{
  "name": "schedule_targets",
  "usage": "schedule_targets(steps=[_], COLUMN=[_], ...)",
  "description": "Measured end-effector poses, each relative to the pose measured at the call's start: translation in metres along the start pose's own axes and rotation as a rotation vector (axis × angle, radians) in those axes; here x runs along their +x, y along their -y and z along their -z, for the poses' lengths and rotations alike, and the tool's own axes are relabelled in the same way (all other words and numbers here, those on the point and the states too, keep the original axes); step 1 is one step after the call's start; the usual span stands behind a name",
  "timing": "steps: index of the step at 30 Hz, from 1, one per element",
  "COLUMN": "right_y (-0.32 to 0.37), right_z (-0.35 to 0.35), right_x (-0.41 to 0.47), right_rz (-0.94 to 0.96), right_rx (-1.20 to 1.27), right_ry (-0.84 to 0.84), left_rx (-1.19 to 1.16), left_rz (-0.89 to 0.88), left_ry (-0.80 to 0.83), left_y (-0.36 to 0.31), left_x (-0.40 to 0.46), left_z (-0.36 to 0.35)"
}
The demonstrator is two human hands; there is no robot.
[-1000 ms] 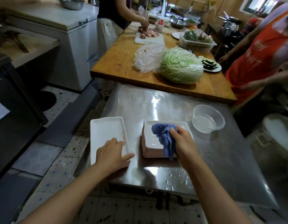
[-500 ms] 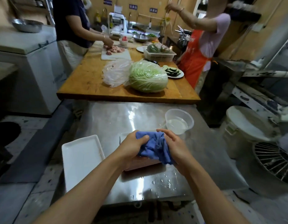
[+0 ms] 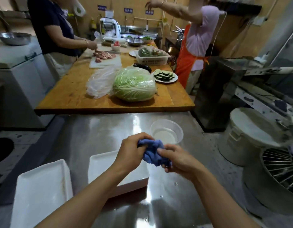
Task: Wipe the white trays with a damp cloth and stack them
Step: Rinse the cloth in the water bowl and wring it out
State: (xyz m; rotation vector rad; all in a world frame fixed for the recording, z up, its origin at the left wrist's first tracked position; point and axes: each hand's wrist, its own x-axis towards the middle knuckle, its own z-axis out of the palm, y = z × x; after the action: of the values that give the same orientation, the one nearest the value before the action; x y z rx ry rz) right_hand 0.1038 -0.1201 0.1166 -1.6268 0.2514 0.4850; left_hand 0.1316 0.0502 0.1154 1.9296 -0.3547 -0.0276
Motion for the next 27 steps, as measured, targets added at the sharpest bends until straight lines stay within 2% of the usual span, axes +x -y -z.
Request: schedule_targets(steps=[2, 6, 8, 9, 12, 15, 17, 20, 22, 24, 26, 27], right_y=[0.001, 0.005, 0.007, 0.007, 0.007, 0.010, 0.012, 0.013, 0.014, 0.013, 0.011, 0.010], right_z=[0.026, 0.074, 0.092, 0.100, 0.123, 0.138, 0.144, 0.158, 0.163, 0.163, 0.163, 0.163], right_x=[0.017, 0.050, 0.071, 0.082, 0.111, 0.131, 0.139, 0.146, 0.151, 0.160, 0.171, 0.176], right_rz=[0.099, 0.346, 0.467, 0.514, 0.619, 0.740, 0.779, 0.673, 0.479, 0.239, 0.008, -0.098], right_rx=[0.010, -0.183, -0.285, -0.317, -0.374, -0.417, -0.440, -0.362, -0.112, 0.140, 0.194, 0.205], right_ry=[-0.075, -0.180, -0.239, -0.265, -0.326, -0.332, -0.322, -0.198, -0.085, -0.087, -0.067, 0.010], left_rx=[-0.077, -0.510, -0.679, -0.700, -0.562, -0.550, -0.575, -0.423, -0.212, 0.064, 0.333, 0.458], left_rz=[0.124, 0.575, 0.703, 0.716, 0.665, 0.708, 0.721, 0.670, 0.579, 0.416, 0.202, 0.089], left_ry=[-0.018, 0.022, 0.056, 0.097, 0.215, 0.113, 0.147, 0.266, 0.218, 0.138, 0.096, 0.095], left_y=[-0.003, -0.007, -0.004, -0.003, 0.003, 0.017, 0.024, 0.032, 0.034, 0.034, 0.032, 0.032], left_x=[0.023, 0.072, 0.093, 0.102, 0.123, 0.143, 0.155, 0.167, 0.172, 0.174, 0.173, 0.172], left_z=[-0.013, -0.040, -0.050, -0.055, -0.074, -0.092, -0.097, -0.101, -0.105, -0.108, -0.112, -0.113])
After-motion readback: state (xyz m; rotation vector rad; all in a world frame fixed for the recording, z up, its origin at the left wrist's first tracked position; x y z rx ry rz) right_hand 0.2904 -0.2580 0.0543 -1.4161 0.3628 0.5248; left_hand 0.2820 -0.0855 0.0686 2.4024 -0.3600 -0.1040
